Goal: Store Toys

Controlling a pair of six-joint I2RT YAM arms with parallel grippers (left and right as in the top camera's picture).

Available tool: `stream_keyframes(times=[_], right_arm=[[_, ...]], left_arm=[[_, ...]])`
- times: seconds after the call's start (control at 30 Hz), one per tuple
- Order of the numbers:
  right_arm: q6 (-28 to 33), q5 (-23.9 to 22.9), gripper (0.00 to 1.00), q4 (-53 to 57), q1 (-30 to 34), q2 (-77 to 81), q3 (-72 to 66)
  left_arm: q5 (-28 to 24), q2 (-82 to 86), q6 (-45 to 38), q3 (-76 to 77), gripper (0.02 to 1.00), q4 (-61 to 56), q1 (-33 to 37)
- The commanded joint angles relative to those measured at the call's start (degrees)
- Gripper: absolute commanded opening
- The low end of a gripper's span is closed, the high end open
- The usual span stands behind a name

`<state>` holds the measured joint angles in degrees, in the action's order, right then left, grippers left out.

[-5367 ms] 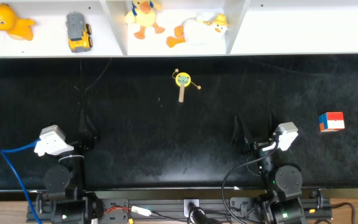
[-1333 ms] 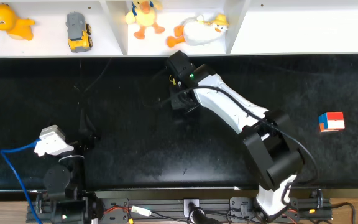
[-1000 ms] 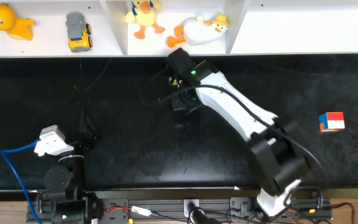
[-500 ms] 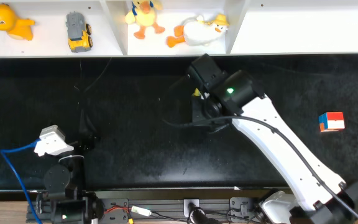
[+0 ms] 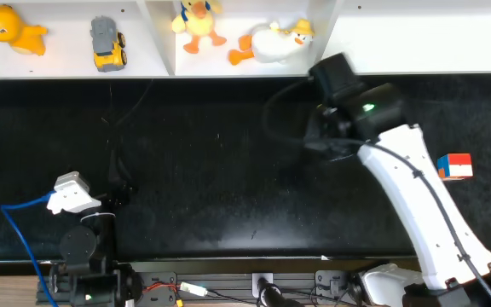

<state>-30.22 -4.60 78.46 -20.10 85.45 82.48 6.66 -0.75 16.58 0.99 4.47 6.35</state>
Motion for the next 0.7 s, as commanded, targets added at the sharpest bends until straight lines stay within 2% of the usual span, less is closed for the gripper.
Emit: stream_keyframes(times=[0.03, 0.33, 0.43, 0.53, 0.7], right_arm=[[5.53, -0.92, 0.047, -2.75, 5.62, -1.38, -0.22], [14.10, -0.61, 0.047, -15.37, 15.15, -0.72, -0.22], [17.49, 1.90, 0.045, -19.34, 17.68, 0.74, -0.22], [21.07, 3.58, 0.045, -22.86, 19.06, 3.04, -0.22], [25.53, 3.76, 0.045, -27.69, 19.30, 8.02, -0.22]], left_arm=[[-0.55, 0.59, -0.24, -0.52, 0.998, -0.22, 0.11], [-0.55, 0.59, -0.24, -0.52, 0.998, -0.22, 0.11], [-0.55, 0.59, -0.24, -0.52, 0.998, -0.22, 0.11], [-0.55, 0.59, -0.24, -0.52, 0.998, -0.20, 0.11], [-0.55, 0.59, -0.24, -0.52, 0.998, -0.22, 0.11]])
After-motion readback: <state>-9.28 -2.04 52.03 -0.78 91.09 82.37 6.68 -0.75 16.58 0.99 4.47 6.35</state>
